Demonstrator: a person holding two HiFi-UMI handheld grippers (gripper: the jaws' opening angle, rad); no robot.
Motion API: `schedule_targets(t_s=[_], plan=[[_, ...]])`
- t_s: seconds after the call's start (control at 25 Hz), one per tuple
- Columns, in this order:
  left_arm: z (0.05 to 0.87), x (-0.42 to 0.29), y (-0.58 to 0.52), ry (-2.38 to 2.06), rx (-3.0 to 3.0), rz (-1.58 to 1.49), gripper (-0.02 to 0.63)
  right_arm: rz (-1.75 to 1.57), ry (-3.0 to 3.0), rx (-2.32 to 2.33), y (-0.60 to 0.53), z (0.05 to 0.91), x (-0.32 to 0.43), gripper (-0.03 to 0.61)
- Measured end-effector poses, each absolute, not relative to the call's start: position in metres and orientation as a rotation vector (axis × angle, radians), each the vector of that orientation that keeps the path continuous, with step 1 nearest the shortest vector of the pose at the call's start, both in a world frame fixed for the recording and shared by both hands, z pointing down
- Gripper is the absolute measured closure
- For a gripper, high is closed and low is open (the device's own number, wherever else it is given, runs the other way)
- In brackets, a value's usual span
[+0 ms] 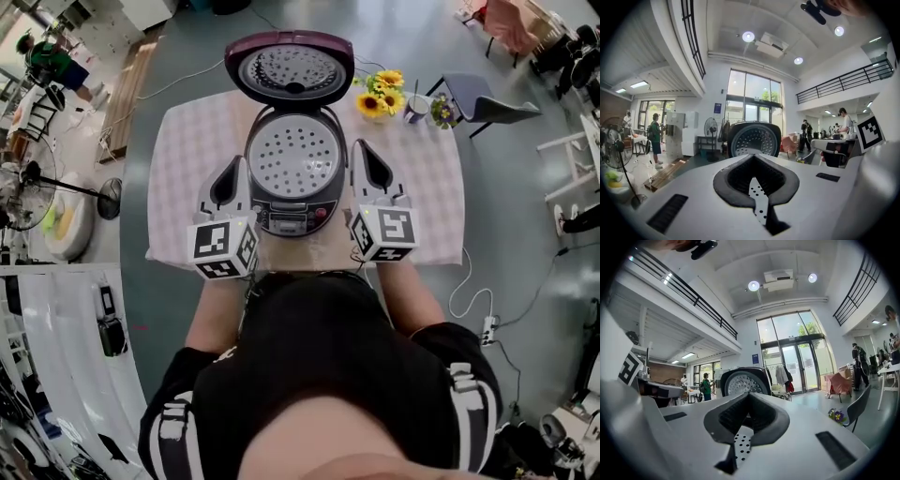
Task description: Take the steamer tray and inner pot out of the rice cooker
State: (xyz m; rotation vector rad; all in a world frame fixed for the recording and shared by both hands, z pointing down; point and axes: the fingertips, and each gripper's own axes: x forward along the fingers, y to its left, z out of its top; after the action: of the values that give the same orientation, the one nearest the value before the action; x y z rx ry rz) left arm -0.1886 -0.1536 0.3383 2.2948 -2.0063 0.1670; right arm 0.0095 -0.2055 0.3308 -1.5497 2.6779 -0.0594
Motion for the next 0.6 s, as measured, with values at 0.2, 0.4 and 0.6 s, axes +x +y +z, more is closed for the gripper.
schedule_targets(t_s=[0.2, 0.4, 0.6], plan=[[0.343, -0.204, -0.174, -1.958, 2.311, 0.153, 0.611, -0.087, 2.670, -1.573, -0.219, 0.336, -0.003, 0.578], [0.352, -0.213, -0.196, -1.858, 2.368, 0.208, 0.572, -0.124, 2.713, -1.528, -0.231, 0.338, -0.023, 0.435], [0.350, -0.221, -0.216, -1.786, 2.406, 0.126, 0.213, -0.164, 2.703, -1.534, -0.245, 0.337, -0.028, 0.304]])
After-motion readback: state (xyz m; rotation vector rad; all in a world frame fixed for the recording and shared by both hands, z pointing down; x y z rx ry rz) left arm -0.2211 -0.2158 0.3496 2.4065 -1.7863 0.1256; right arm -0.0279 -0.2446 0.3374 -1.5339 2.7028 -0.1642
